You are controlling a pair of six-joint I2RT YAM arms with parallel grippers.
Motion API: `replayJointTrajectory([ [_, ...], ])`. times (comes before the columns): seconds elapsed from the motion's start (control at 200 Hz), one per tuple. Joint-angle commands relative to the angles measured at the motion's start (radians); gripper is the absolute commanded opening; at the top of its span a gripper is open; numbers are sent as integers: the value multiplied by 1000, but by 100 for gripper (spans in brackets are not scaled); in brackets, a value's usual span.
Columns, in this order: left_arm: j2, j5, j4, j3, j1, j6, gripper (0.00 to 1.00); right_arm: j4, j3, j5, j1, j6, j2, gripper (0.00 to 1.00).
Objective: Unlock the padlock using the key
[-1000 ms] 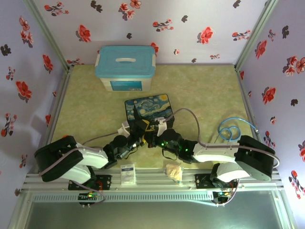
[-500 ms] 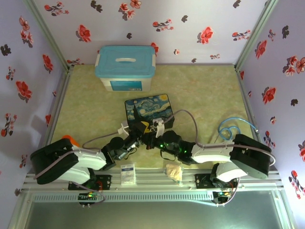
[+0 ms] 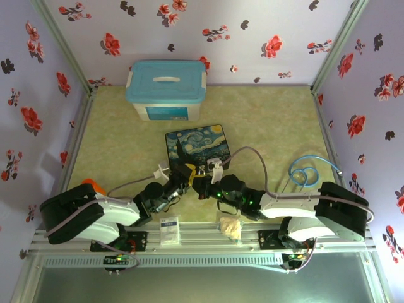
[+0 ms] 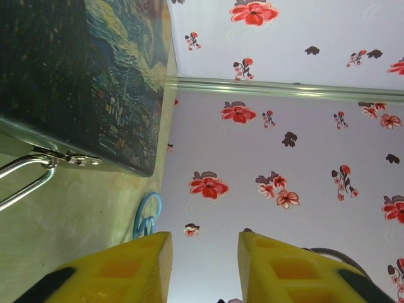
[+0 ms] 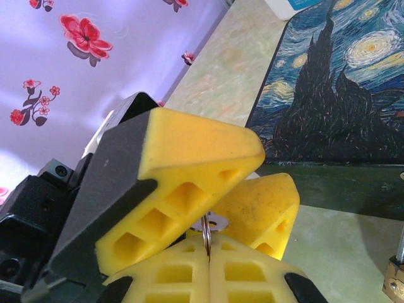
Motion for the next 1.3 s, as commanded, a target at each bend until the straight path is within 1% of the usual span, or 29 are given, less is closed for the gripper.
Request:
replayJointTrajectory([
  [0.0,-22,-27,30,-8,4,30,28,-43,-15,28,1,7,-16,0],
  [0.08,-38,-36,16,-12,6,39,27,-55,-18,32,1,6,-31,0],
  [0.19,-79,-50,-46,-13,5,51,26,-71,-29,39,1,3,-54,0],
  [0.415,-188,-54,-200,4,10,92,13,-91,-30,41,1,-4,-58,0],
  [0.51,-248,-55,-305,10,15,101,7,-91,-30,48,1,-7,-66,0],
  [0.655,-327,-51,-482,34,18,122,8,-106,-24,52,1,-17,-80,0],
  [0.79,-336,-43,-489,27,25,132,8,-106,-18,36,1,-20,-70,0],
  [0.825,-330,-41,-475,23,25,135,12,-99,-17,34,1,-20,-66,0],
  [0.87,-324,-38,-460,18,27,138,20,-97,-17,33,1,-19,-62,0],
  [1.03,-315,-29,-408,15,27,157,25,-84,-14,21,1,-12,-53,0],
  [1.105,-306,-16,-402,22,31,161,30,-80,-9,14,1,-10,-46,0],
  [1.13,-305,-13,-403,23,32,165,34,-75,-11,15,1,-9,-45,0],
  [1.205,-301,-8,-422,17,38,148,54,-64,-14,23,0,-3,-49,0],
  [1.295,-295,0,-437,14,38,123,73,-63,-14,32,0,-3,-59,0],
])
